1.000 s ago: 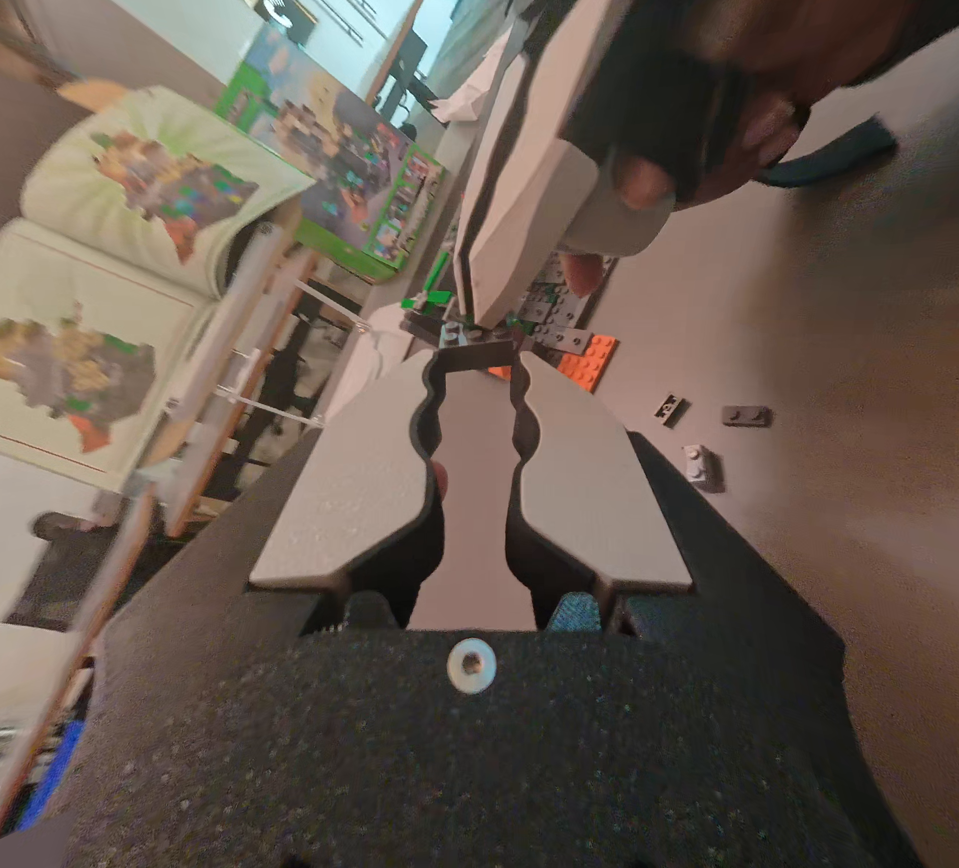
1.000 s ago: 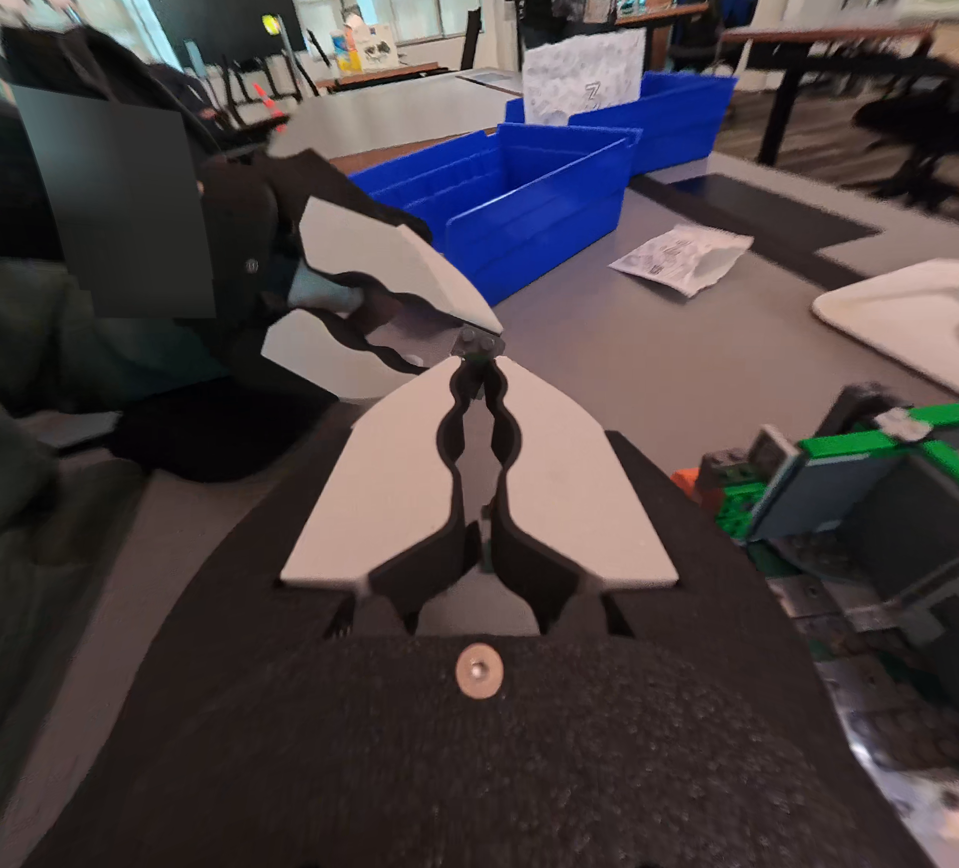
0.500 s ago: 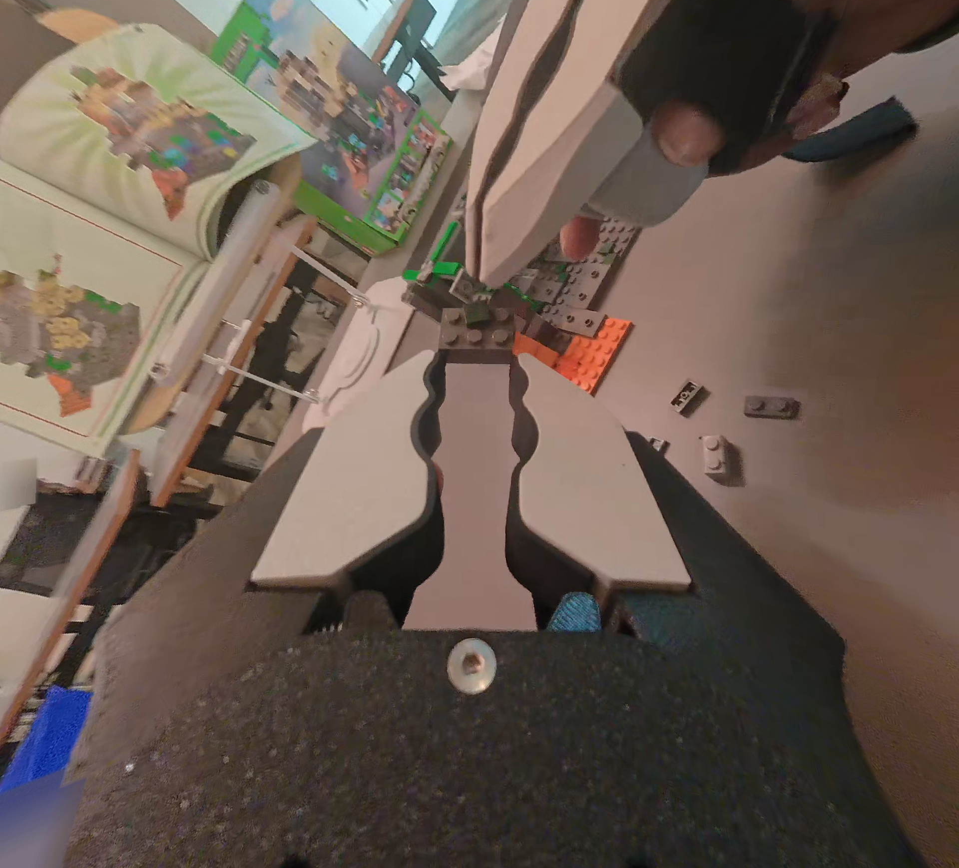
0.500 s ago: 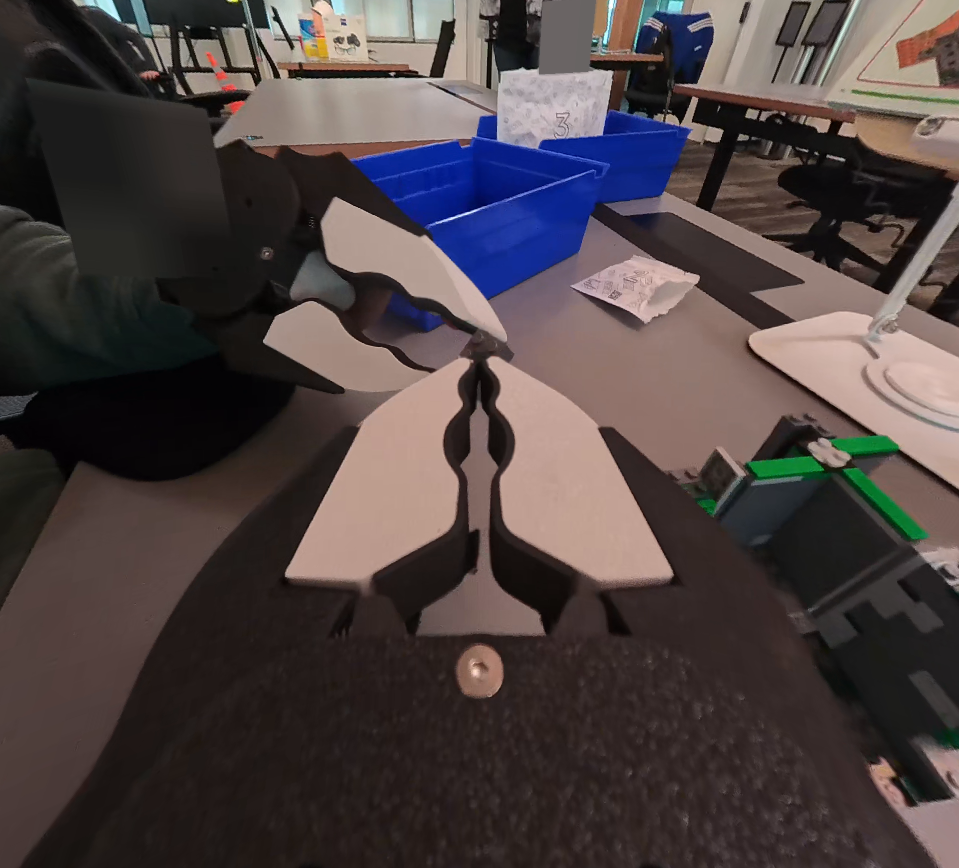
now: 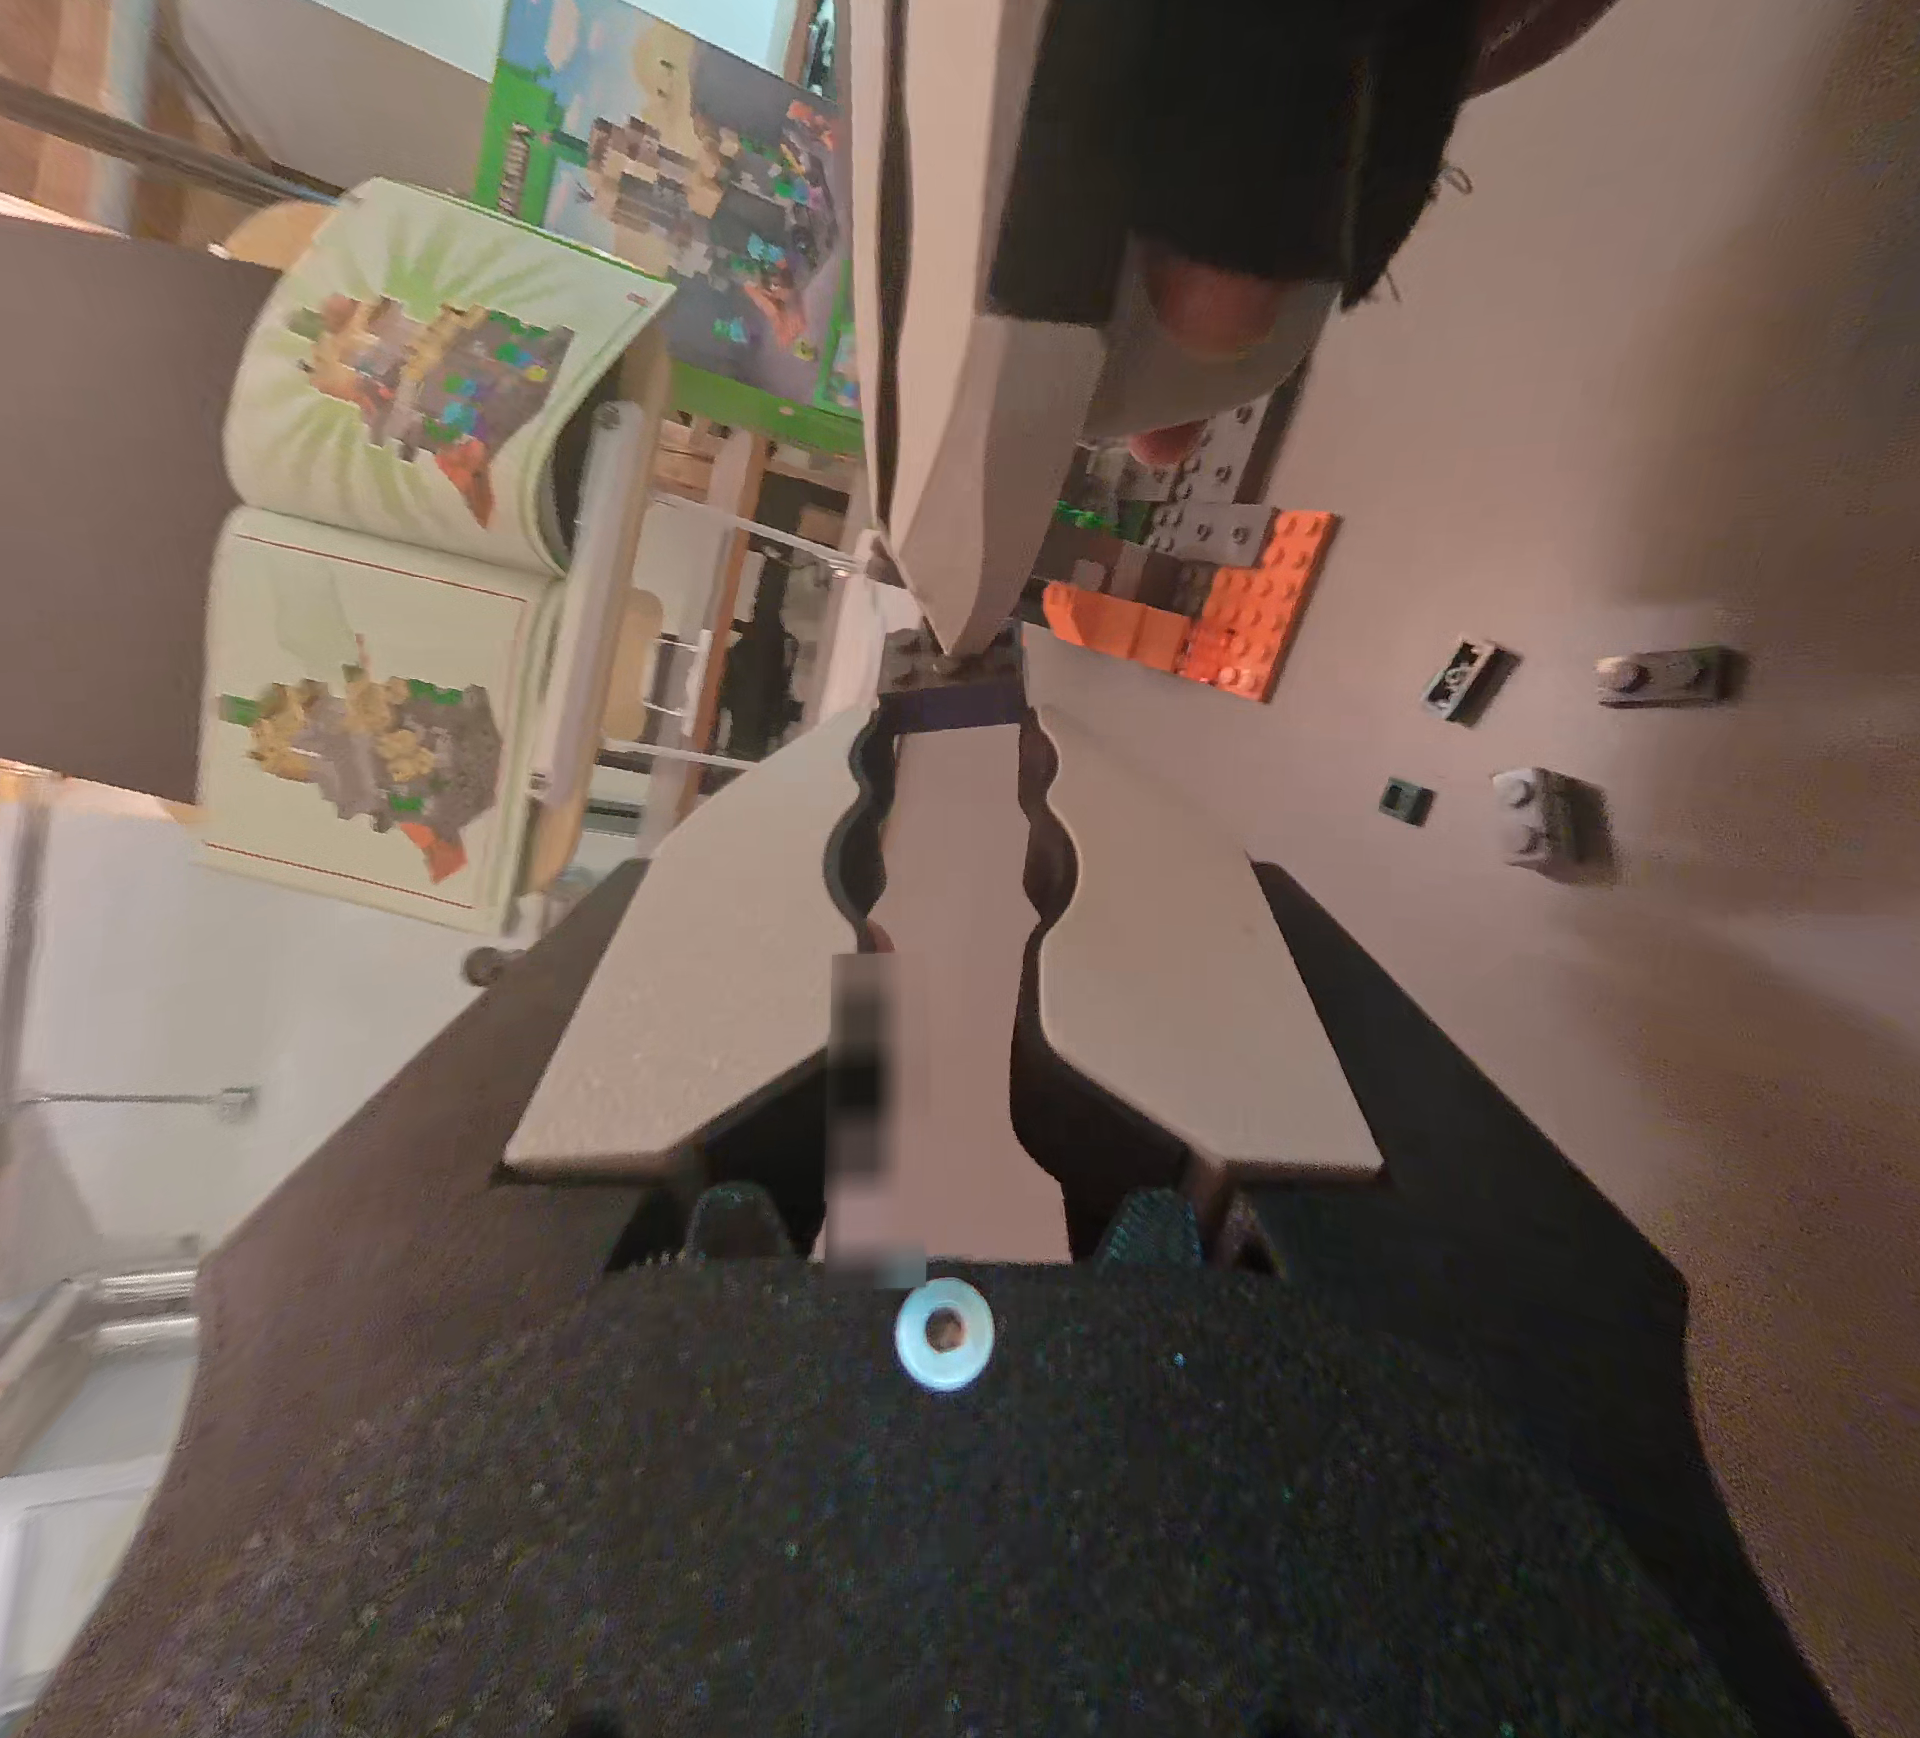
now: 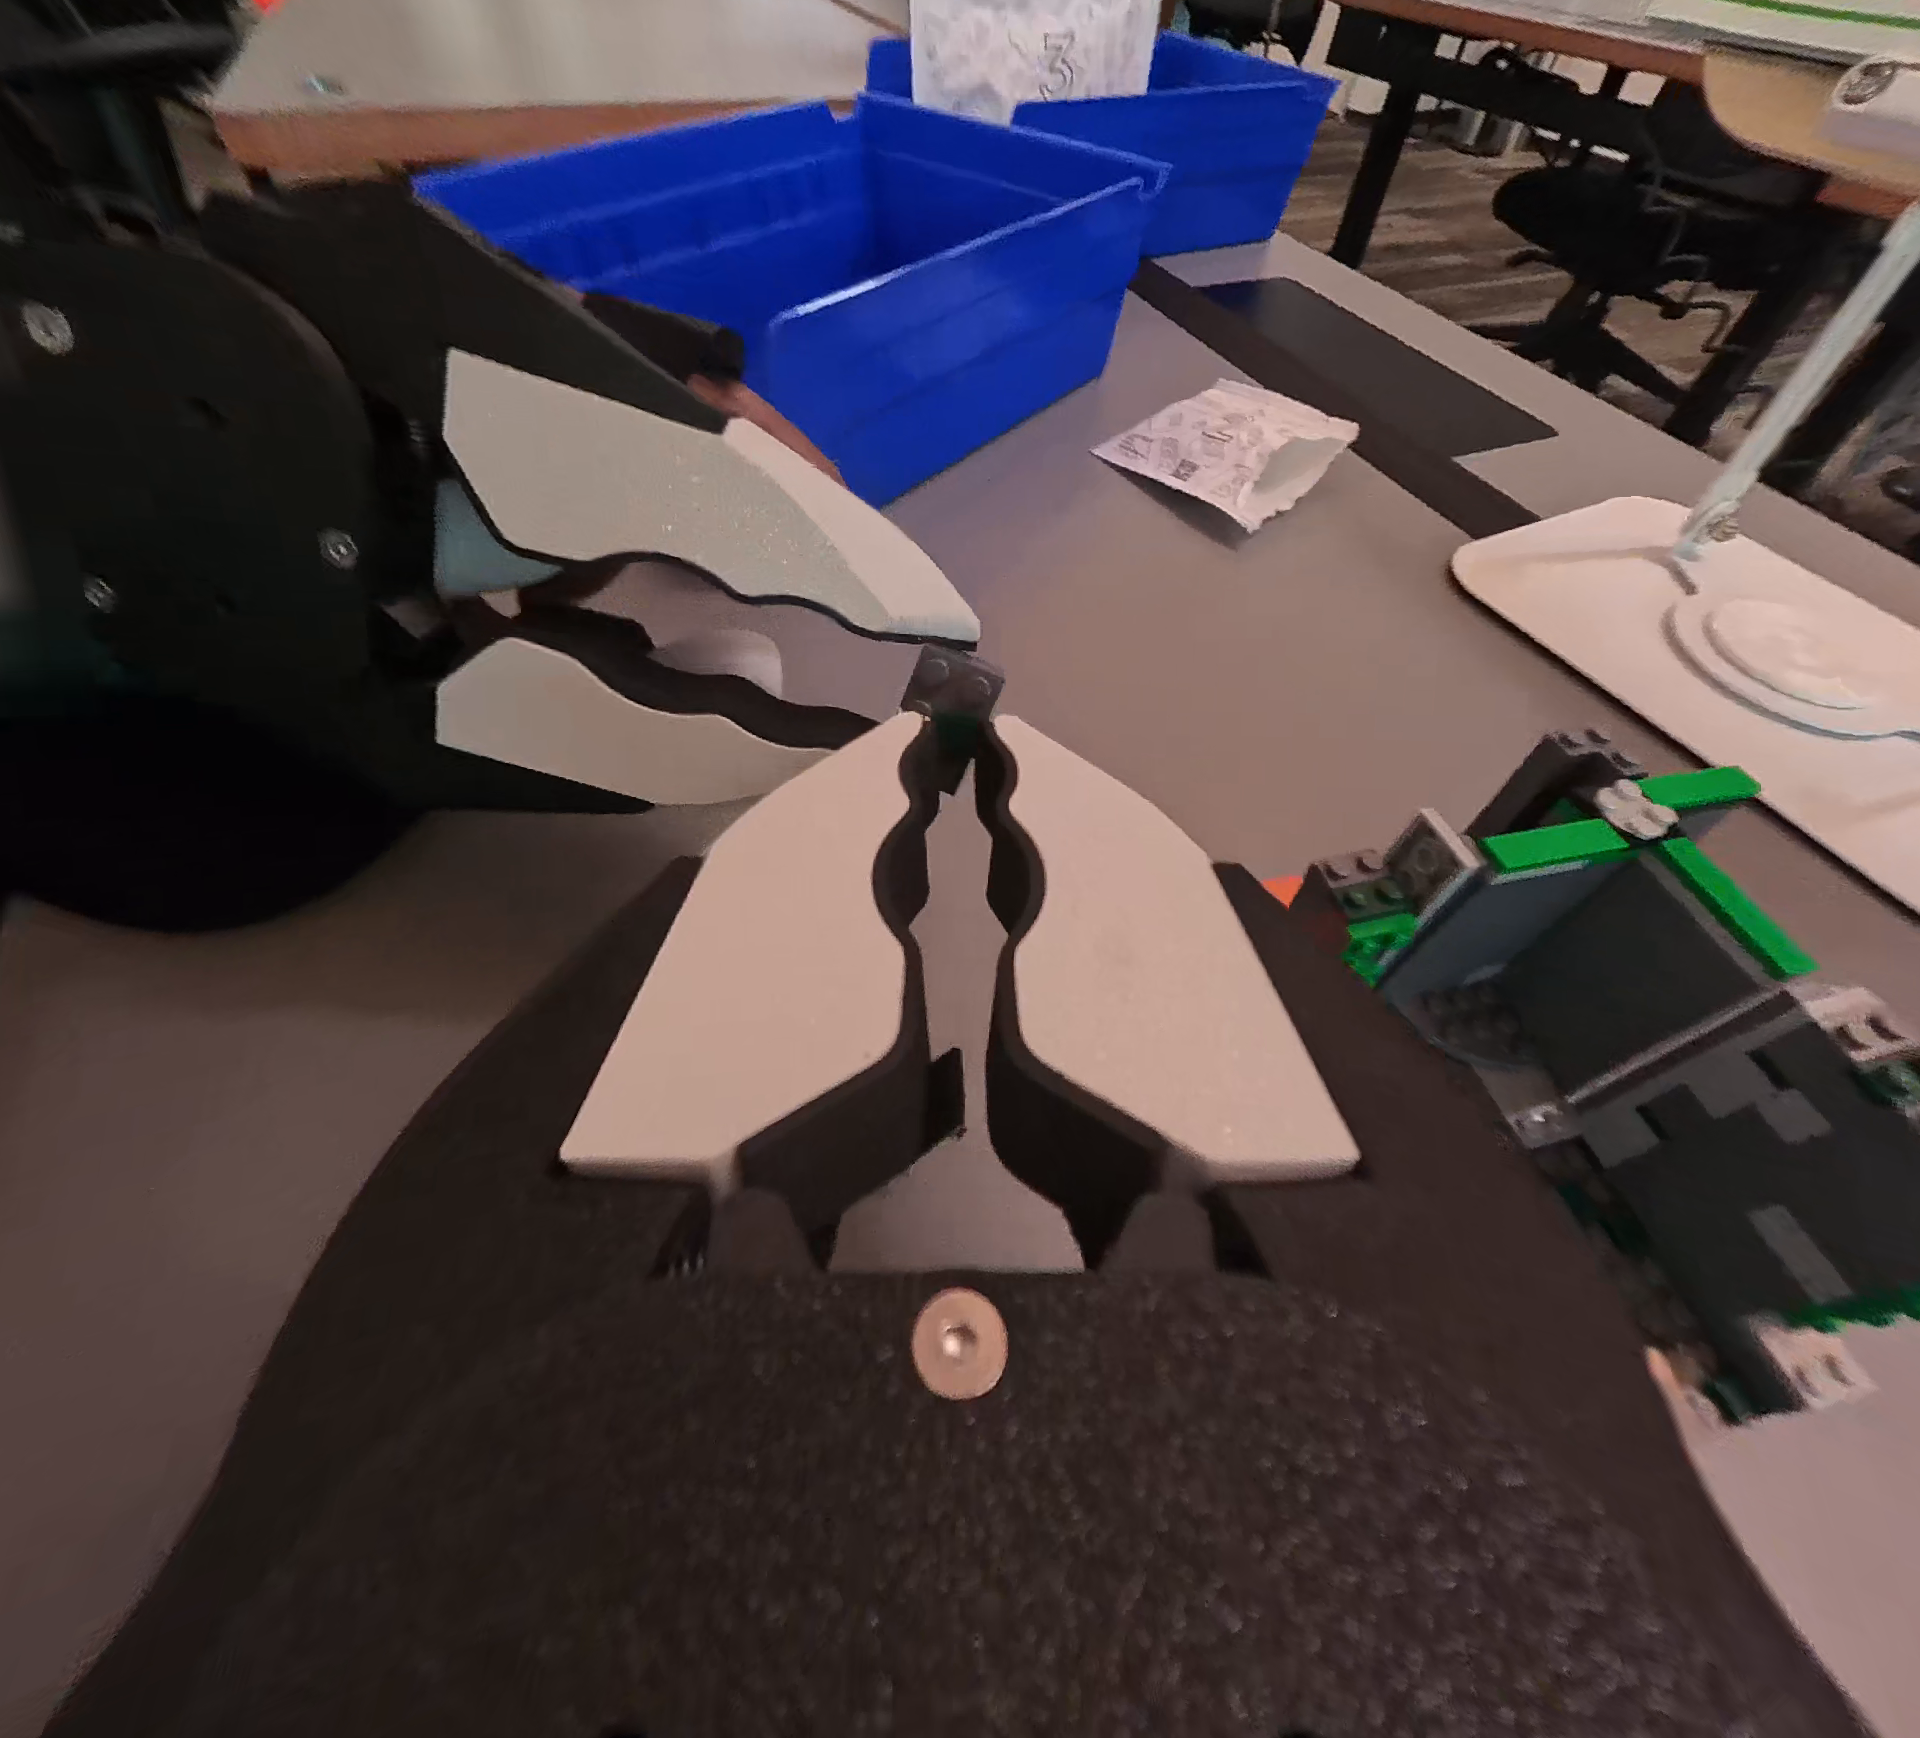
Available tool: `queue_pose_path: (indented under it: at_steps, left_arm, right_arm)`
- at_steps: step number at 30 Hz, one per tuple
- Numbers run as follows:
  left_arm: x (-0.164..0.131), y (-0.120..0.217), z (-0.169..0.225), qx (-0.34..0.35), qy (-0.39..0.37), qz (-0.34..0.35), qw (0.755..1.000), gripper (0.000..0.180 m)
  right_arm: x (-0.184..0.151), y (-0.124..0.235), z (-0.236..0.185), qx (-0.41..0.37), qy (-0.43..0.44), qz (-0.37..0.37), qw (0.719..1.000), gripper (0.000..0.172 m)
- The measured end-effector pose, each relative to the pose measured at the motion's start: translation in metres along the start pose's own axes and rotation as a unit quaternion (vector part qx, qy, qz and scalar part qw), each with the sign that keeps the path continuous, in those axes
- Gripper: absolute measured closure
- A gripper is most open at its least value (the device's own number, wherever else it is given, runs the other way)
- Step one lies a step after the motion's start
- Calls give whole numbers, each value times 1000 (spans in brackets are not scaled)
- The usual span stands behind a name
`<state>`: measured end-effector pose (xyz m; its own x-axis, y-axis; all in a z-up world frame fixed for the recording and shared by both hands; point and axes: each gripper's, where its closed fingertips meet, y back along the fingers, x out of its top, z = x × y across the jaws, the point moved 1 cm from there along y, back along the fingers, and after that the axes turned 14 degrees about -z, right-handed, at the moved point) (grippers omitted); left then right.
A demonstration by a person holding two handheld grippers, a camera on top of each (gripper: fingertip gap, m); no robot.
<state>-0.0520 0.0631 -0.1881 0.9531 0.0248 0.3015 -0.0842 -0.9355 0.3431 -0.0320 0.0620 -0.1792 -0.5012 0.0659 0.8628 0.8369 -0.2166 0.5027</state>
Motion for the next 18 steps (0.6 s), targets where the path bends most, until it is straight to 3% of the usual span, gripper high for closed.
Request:
queue_pose_path:
  at_steps: [2, 3, 4, 5, 7, 9, 11, 18]
  left_arm:
    - [-2, -1, 5, -43, 32, 1, 999, 157]
    - [-3, 0, 8, -67, 48, 0, 997, 180]
    - [16, 12, 21, -126, 67, 71, 987, 180]
    - [28, 21, 32, -167, 87, 83, 979, 180]
    - [25, 17, 14, -123, 97, 63, 986, 180]
    - [11, 13, 3, -171, 171, 62, 968, 180]
    - [-4, 7, 1, -151, 162, 42, 974, 180]
    - [-8, -2, 8, -168, 178, 32, 969, 180]
  right_arm:
    - [-3, -2, -1, -15, 18, -15, 1000, 166]
    - [-4, -2, 1, -28, 28, -21, 999, 166]
    - [-2, 1, 9, -58, 38, -17, 997, 166]
    - [0, 2, 11, -53, 33, -14, 998, 166]
    - [1, 6, 13, -46, 33, -3, 998, 165]
    - [3, 15, 20, -44, 6, 21, 999, 165]
    - [7, 22, 28, -39, -16, 41, 998, 165]
    - [15, 53, 61, -16, -102, 112, 988, 165]
